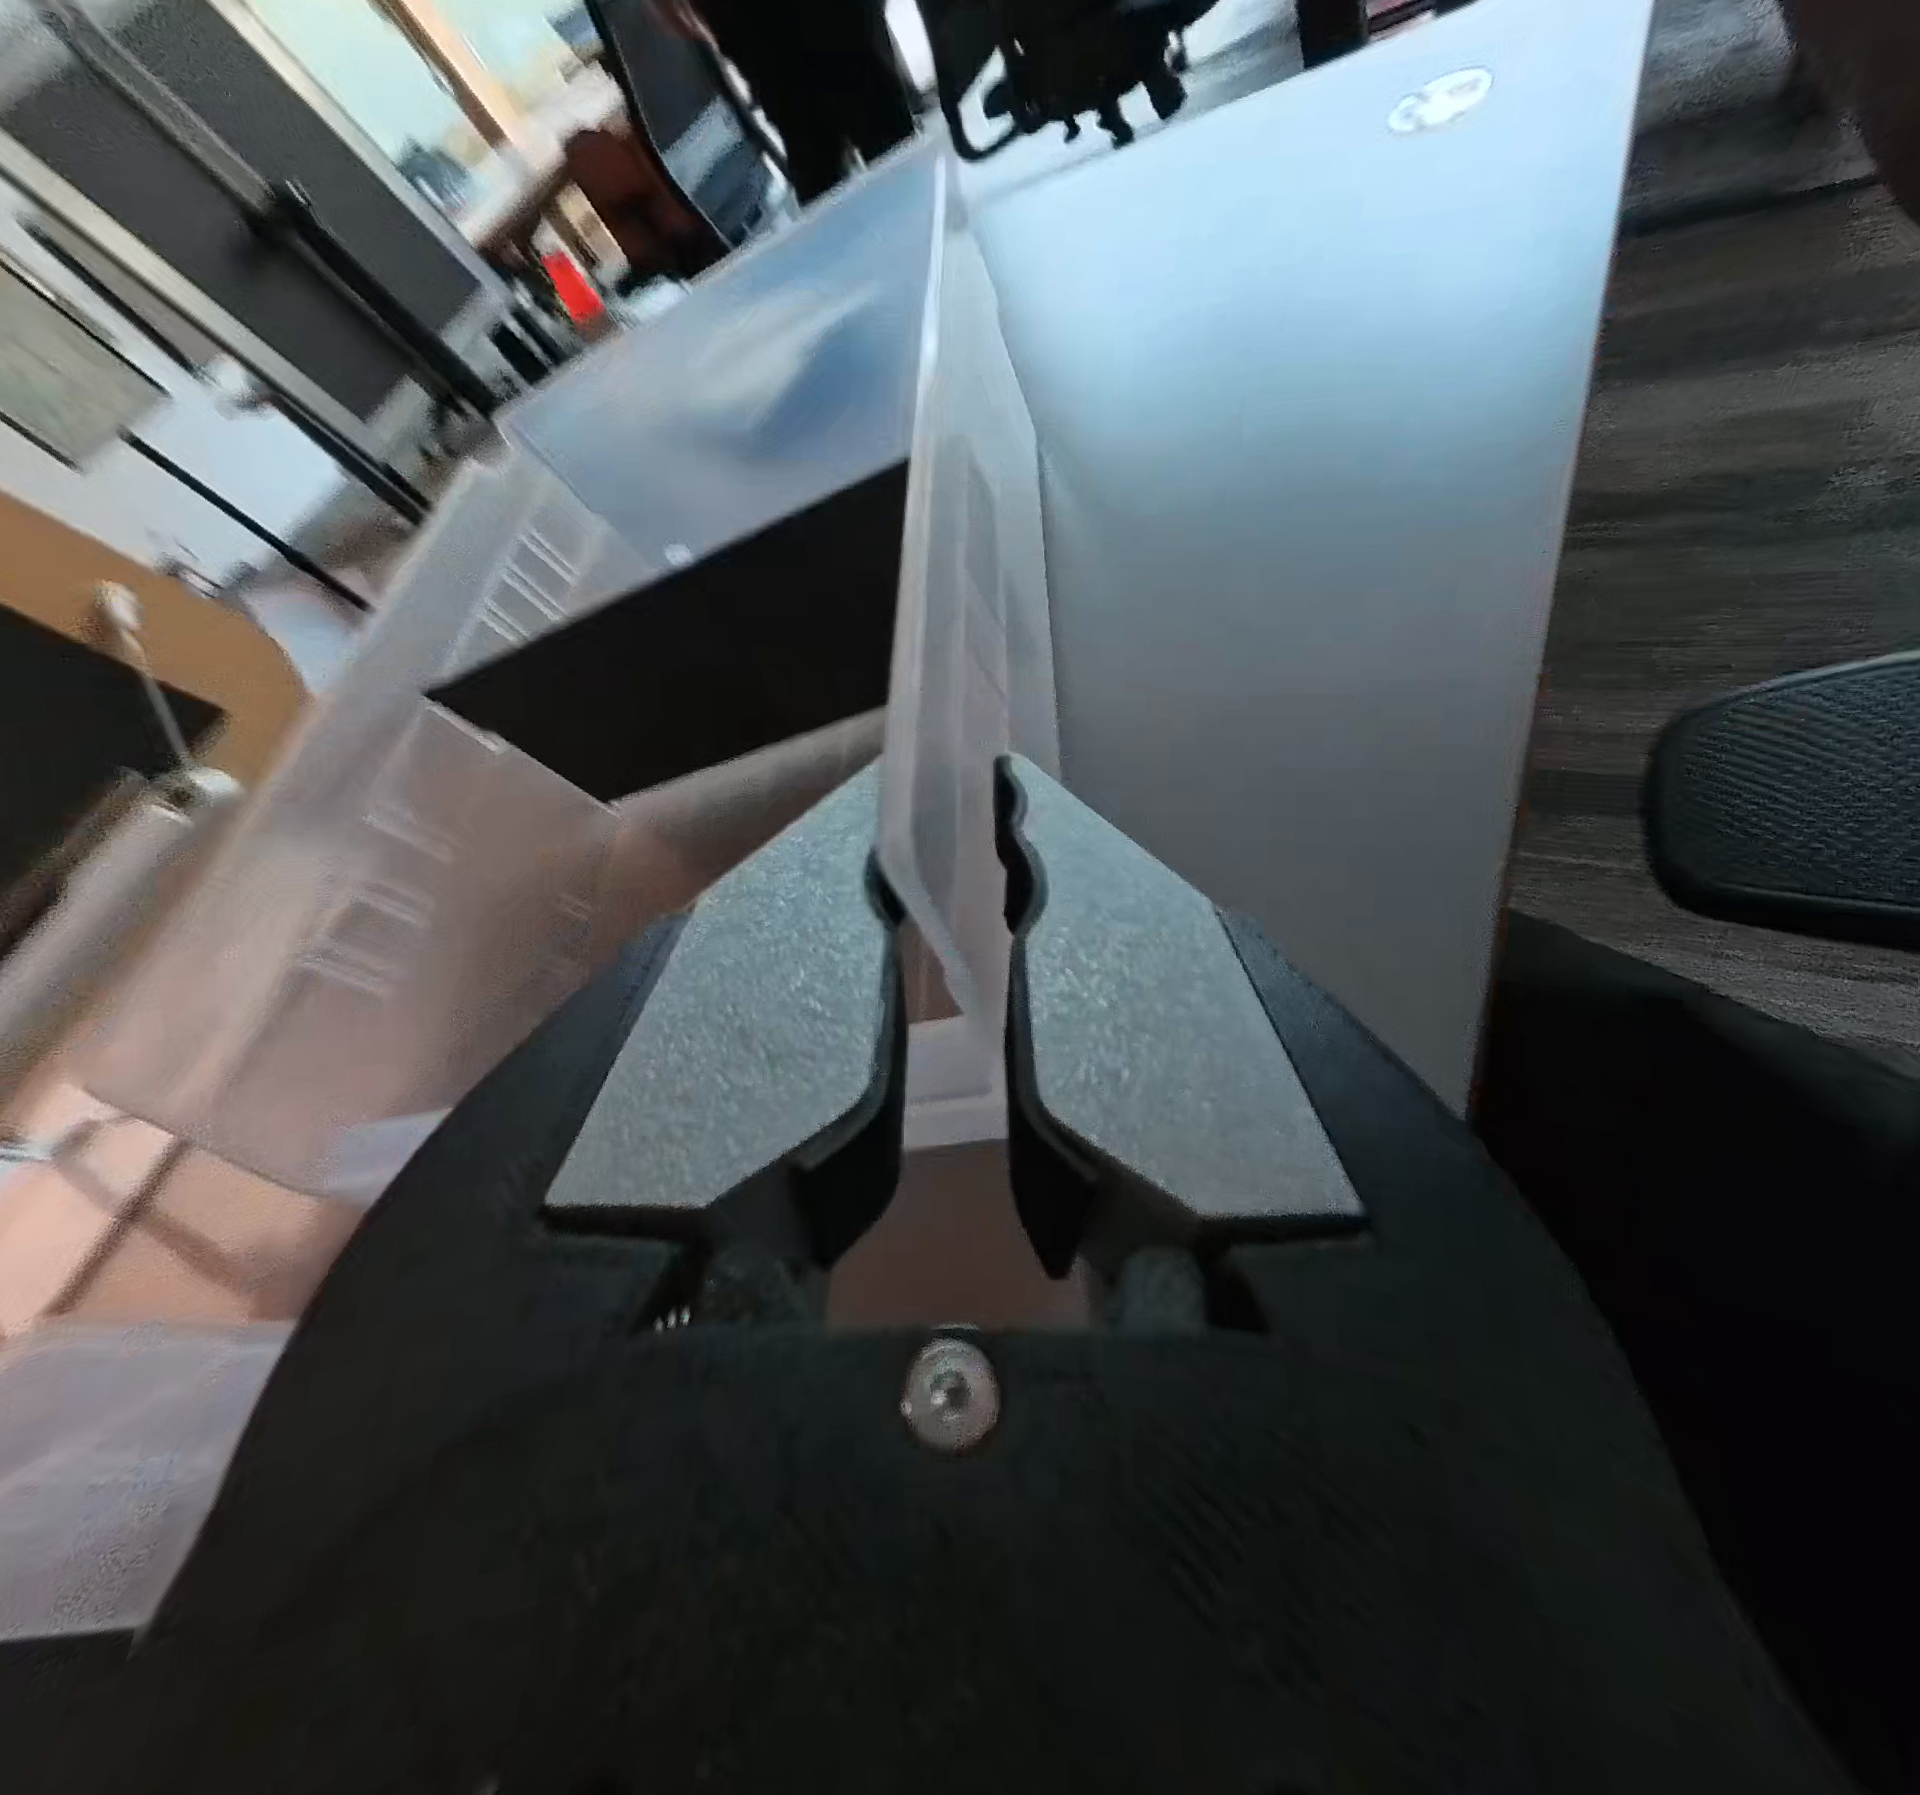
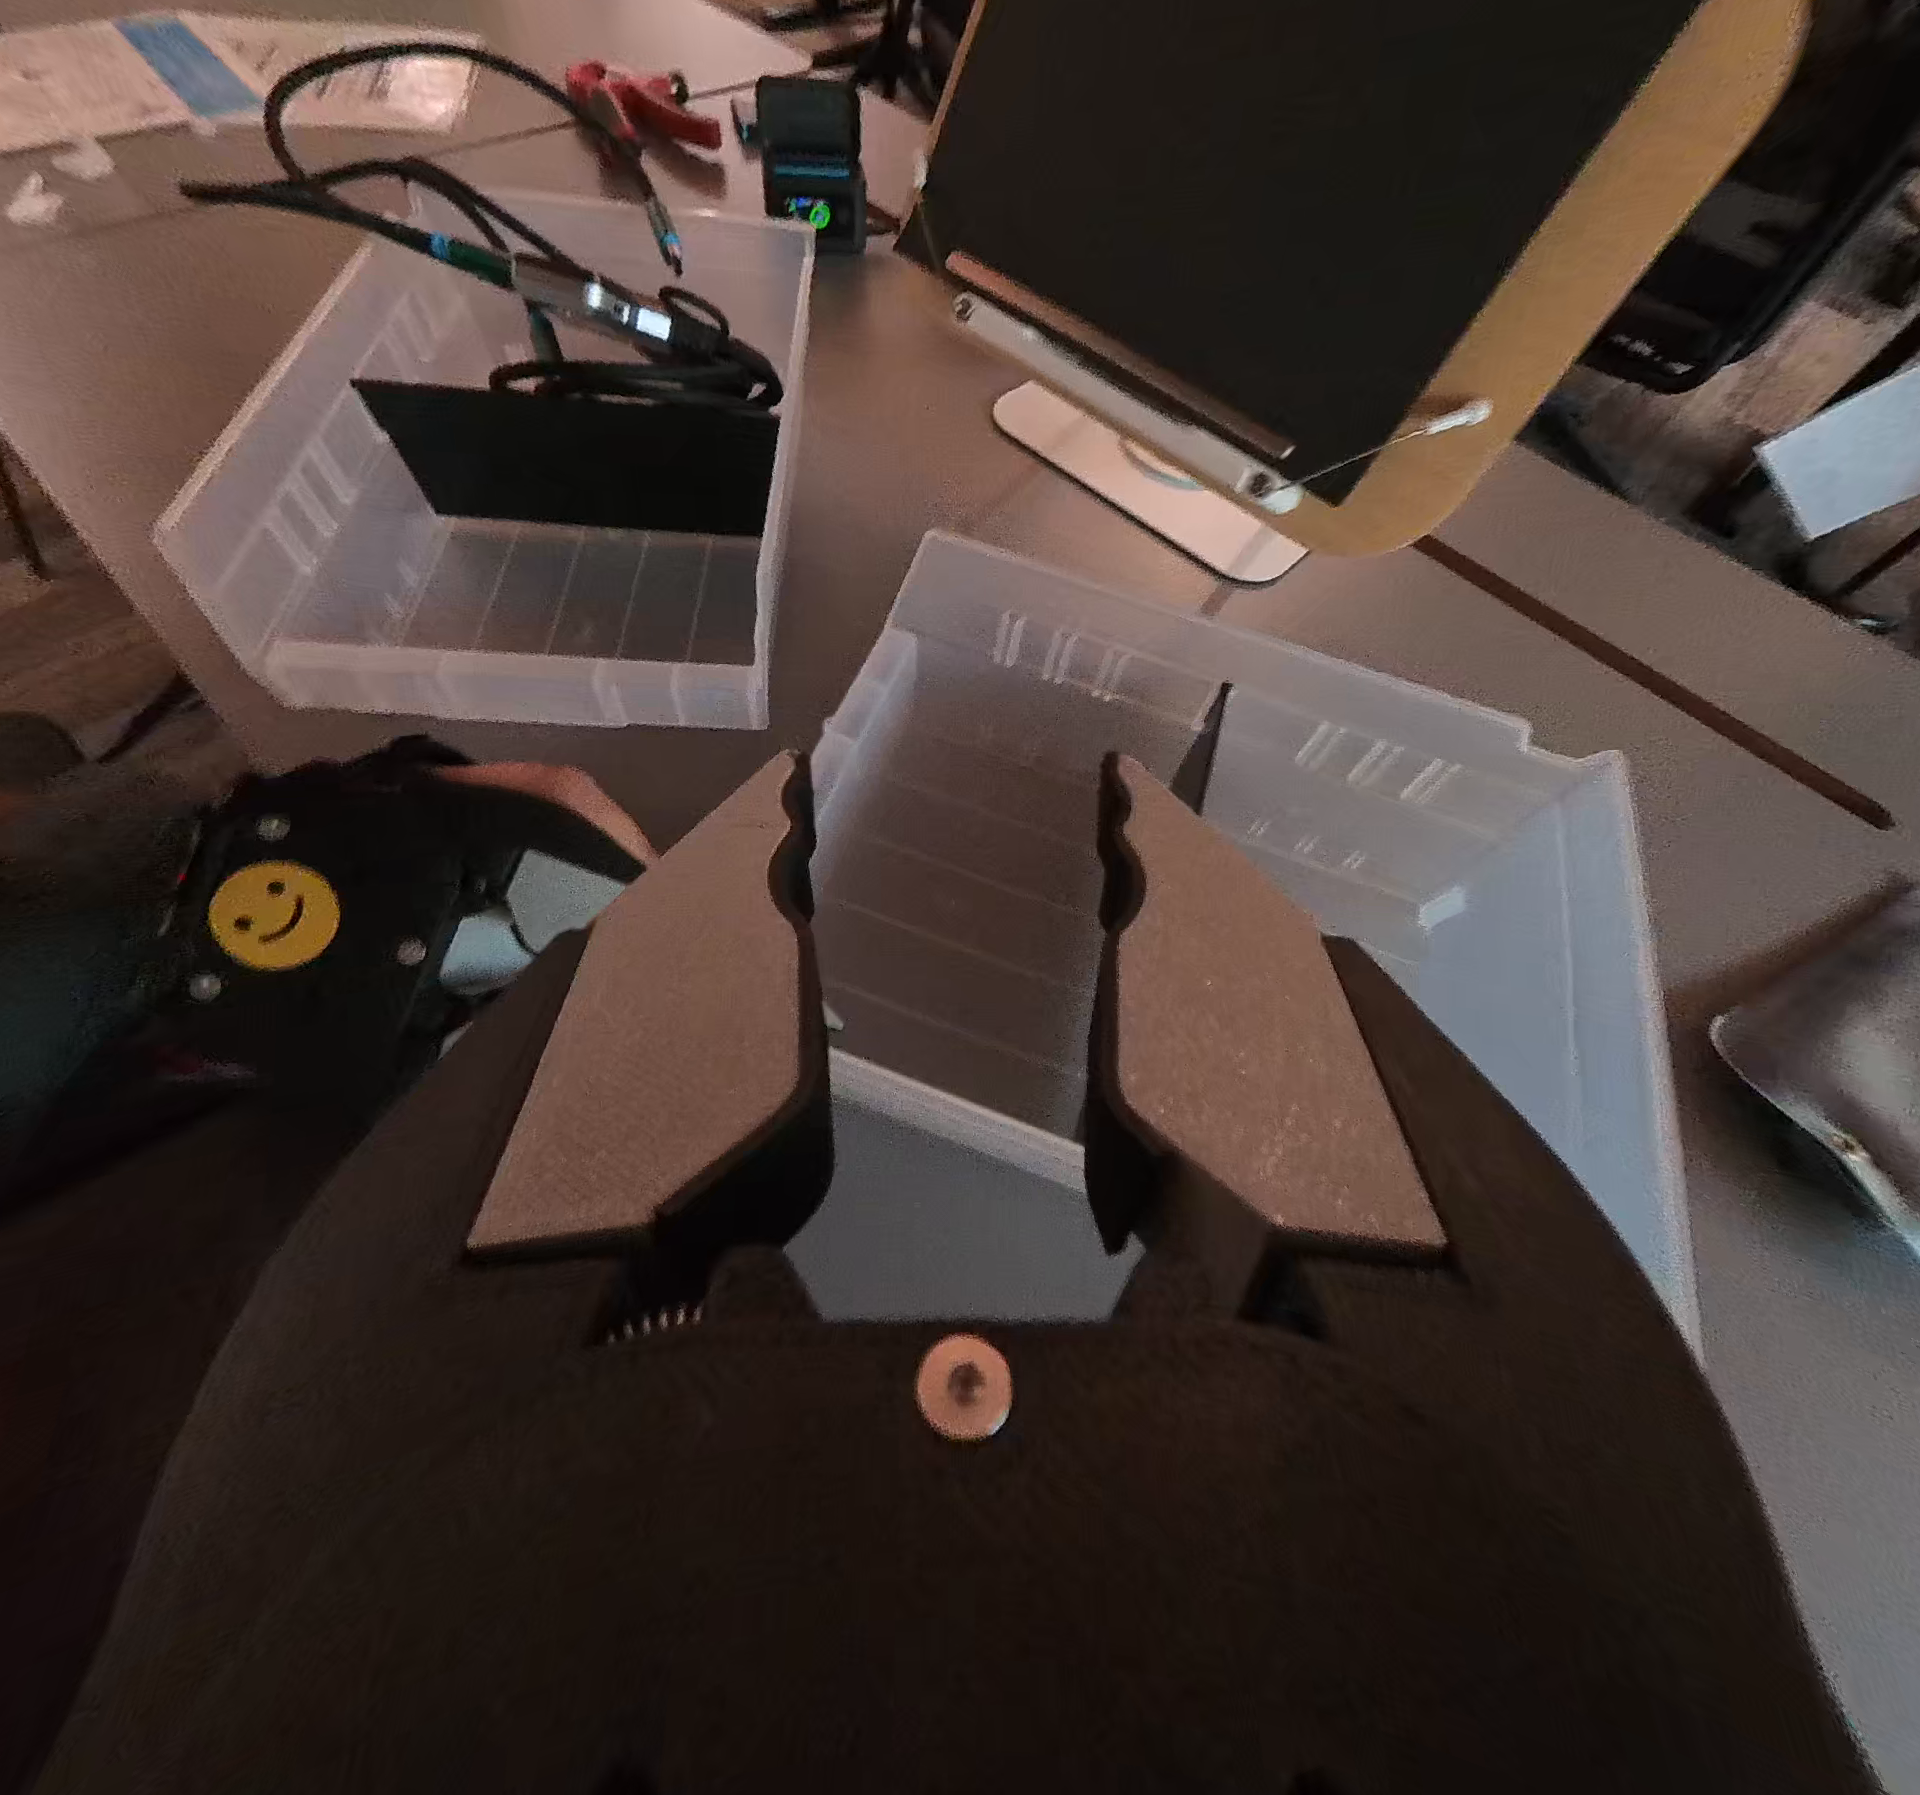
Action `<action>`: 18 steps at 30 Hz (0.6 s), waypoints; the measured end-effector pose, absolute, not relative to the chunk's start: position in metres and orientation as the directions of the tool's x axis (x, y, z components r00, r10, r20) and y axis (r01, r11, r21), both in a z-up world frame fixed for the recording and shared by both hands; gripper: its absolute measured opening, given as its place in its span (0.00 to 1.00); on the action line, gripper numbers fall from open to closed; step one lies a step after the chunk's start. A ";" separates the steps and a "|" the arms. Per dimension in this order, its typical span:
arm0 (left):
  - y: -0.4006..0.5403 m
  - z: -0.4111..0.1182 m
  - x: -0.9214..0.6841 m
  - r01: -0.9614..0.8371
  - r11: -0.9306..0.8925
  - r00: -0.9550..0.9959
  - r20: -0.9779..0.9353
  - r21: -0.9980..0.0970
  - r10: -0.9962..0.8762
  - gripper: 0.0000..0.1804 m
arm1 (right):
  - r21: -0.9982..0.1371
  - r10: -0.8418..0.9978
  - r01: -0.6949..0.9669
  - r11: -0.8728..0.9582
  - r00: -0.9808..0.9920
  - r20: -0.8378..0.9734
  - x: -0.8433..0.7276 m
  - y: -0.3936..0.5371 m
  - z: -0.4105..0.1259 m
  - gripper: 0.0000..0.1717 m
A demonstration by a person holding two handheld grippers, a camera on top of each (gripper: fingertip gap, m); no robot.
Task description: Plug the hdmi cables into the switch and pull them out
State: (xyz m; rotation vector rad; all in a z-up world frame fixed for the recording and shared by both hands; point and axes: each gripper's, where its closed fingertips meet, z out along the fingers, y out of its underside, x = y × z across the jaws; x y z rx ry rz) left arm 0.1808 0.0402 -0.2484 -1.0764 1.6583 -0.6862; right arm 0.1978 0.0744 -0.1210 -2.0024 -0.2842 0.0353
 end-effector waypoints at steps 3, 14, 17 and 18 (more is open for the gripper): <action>0.038 -0.239 0.155 -0.290 0.391 -0.120 -0.372 -0.874 -0.920 0.14 | -0.860 0.274 0.213 -0.464 0.958 0.089 0.184 0.079 -0.138 0.32; 0.154 -0.252 -0.004 -0.588 0.356 0.106 -0.505 -0.727 -0.857 0.00 | -0.553 0.556 0.516 -0.655 0.824 0.110 0.106 0.084 -0.231 0.21; 0.188 -0.253 -0.036 -0.634 0.308 0.198 -0.534 -0.709 -0.822 0.00 | -0.444 0.530 0.529 -0.723 0.837 0.136 0.113 0.086 -0.253 0.20; 0.197 -0.254 -0.048 -0.638 0.295 0.208 -0.528 -0.711 -0.823 0.02 | -0.407 0.501 0.521 -0.750 0.850 0.165 0.124 0.084 -0.258 0.16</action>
